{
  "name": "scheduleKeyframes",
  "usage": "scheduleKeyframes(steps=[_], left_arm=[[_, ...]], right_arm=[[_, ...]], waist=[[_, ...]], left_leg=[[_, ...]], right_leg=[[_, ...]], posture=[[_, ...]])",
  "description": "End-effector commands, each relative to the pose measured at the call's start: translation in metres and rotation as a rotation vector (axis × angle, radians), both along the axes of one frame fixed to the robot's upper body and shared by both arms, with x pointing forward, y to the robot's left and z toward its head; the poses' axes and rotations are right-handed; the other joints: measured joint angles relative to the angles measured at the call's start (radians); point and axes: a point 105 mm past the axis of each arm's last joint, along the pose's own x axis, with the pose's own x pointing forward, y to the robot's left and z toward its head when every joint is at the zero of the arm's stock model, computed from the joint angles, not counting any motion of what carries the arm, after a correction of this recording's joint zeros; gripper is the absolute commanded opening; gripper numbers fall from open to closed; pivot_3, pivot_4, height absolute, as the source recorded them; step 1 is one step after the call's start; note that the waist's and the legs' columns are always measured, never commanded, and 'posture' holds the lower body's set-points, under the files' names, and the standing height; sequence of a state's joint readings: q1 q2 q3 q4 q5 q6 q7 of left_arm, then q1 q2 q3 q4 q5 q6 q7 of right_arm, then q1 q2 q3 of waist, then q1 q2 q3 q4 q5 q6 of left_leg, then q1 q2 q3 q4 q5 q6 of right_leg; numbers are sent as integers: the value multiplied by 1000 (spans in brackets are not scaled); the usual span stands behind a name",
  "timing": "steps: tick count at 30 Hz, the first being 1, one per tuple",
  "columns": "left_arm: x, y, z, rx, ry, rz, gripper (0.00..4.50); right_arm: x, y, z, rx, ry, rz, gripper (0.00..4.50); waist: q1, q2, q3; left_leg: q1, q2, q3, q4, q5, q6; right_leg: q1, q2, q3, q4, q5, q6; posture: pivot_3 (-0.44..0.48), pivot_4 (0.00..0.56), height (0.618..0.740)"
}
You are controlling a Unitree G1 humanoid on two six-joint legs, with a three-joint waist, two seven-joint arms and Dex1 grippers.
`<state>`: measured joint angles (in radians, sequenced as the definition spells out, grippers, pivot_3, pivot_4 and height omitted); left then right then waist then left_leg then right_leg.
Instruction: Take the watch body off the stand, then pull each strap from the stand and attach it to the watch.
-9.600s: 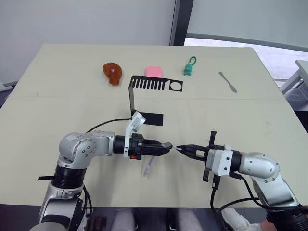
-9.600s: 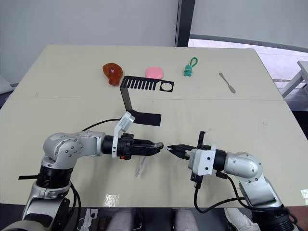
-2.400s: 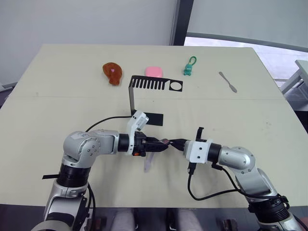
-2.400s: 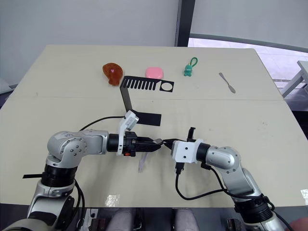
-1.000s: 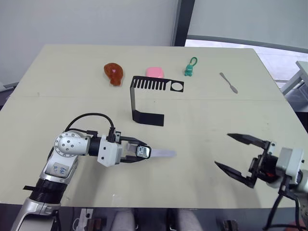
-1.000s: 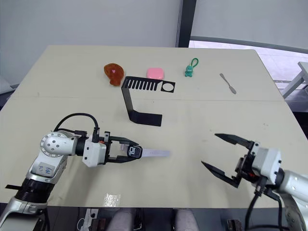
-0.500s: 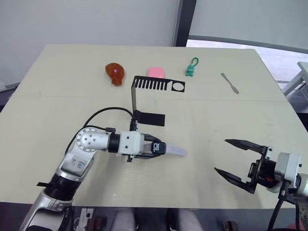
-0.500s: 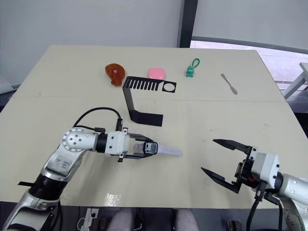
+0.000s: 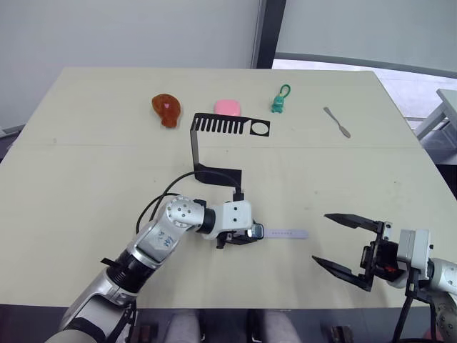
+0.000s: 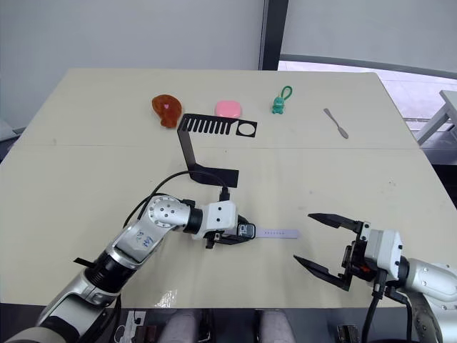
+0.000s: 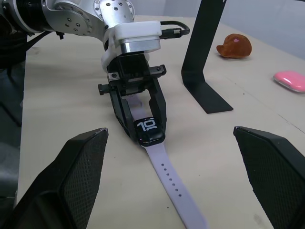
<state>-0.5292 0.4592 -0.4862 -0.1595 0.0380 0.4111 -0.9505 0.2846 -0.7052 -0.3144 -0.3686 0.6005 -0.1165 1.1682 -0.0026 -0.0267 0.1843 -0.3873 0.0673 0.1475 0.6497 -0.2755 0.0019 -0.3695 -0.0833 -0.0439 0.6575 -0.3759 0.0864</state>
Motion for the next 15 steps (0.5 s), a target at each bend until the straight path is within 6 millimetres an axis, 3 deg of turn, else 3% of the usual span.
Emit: scheduleKeyframes(steps=[1,5,13,15], left_arm=[[-3,14,6,-4,-28,19,1597],[-6,25,7,-17,-36,26,1597],[-8,14,6,-68,-26,13,1597],[-4,15,8,-93,-43,31,2644]], right_arm=[[-6,-2,0,0,8,16,4470],[-13,-8,-5,-5,44,19,4470],[-18,-14,-14,-21,80,25,4470],[-18,-15,-16,-24,86,29,4500]], waist=[[-1,0,0],[2,0,0],[2,0,0],[2,0,0]], left_leg=[[0,0,0,0,0,0],[1,1,-1,0,-1,-1],[1,0,-1,0,-1,0],[1,0,-1,0,-1,0]], right_leg=[[0,0,1,0,0,0],[0,-1,3,0,0,0],[1,0,5,0,0,0],[1,1,5,0,0,0]], posture=[[0,150,740],[0,150,740],[0,150,740],[0,150,740]])
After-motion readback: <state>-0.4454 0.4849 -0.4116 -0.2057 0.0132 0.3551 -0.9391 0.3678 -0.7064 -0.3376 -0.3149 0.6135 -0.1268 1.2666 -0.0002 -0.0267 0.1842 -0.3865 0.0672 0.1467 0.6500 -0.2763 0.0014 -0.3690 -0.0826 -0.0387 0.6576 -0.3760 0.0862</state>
